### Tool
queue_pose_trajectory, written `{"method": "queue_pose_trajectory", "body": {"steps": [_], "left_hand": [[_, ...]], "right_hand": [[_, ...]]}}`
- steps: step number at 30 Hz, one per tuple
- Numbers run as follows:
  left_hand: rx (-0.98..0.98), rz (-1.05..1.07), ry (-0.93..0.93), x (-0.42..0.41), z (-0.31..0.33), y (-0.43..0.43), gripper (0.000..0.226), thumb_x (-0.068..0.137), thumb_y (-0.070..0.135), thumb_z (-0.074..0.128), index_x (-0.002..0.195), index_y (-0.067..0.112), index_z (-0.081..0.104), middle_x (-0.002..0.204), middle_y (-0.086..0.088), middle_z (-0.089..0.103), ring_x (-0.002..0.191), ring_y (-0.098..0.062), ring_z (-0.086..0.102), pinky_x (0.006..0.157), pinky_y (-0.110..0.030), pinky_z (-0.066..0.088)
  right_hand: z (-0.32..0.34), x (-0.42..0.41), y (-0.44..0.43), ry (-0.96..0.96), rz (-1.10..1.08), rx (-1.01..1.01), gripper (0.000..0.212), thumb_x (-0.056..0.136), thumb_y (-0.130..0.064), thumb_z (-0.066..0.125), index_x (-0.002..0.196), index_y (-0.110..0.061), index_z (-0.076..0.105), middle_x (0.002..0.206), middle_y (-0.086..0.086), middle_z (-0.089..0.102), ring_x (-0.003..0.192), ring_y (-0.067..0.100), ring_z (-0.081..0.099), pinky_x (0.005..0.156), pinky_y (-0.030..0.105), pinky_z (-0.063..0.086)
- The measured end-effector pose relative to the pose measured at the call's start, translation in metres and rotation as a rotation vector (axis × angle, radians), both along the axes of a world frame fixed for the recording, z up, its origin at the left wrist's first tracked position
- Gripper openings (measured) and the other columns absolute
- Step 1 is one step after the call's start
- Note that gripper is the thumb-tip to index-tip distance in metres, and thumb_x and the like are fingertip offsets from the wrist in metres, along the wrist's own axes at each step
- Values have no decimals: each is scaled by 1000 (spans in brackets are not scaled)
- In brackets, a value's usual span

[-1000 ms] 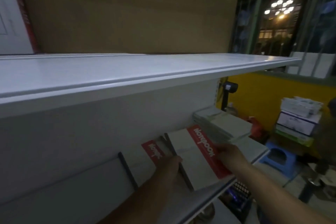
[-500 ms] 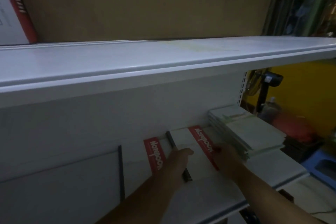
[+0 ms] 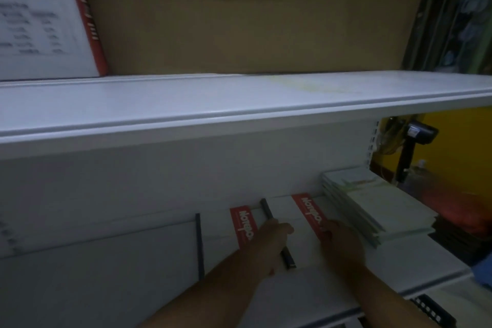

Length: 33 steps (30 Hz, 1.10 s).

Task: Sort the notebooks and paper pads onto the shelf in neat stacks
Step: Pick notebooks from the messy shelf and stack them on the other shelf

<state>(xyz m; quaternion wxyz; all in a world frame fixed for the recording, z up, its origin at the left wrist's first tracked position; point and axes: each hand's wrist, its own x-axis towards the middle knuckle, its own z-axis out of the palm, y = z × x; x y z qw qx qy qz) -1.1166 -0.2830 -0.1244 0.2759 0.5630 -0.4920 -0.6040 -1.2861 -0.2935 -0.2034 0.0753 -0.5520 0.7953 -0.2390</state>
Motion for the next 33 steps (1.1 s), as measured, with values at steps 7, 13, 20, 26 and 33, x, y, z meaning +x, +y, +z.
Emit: {"method": "queue_pose_trajectory", "body": {"steps": [7,13,20,26,33], "left_hand": [[-488,-201,-775,179,48,44,48,102,34,34,146,15,30,156,-9,24,143,-18,24,111,-21,18],[-369,57,-1211,393,90,139,49,104,31,19,151,15,16,160,-3,6,147,-25,1,119,-35,9],[-208,323,-1400,569,97,315,57,100,48,25,150,20,23,160,-4,5,148,-24,-2,117,-48,7],[-97,435,-1329,650,89,415,60,99,52,23,152,24,16,161,0,-4,147,-20,-9,117,-46,2],[-143,542,-1271,724,65,434,57,99,48,28,150,23,22,161,0,2,147,-17,-5,120,-45,4]], "right_hand": [[41,67,8,416,71,152,57,87,-39,27,139,-20,41,141,6,45,127,25,44,106,36,36],[103,298,90,536,778,154,62,97,-38,35,152,-19,12,160,7,3,147,22,6,120,37,9],[127,529,208,498,1302,35,62,94,-34,46,149,-19,20,159,8,5,146,25,9,117,39,20],[123,639,269,597,1494,48,62,95,-27,46,150,-20,18,159,8,3,147,25,5,118,40,18],[108,736,257,610,1516,66,46,89,-28,52,133,-18,43,132,11,42,125,31,39,100,40,41]]}}
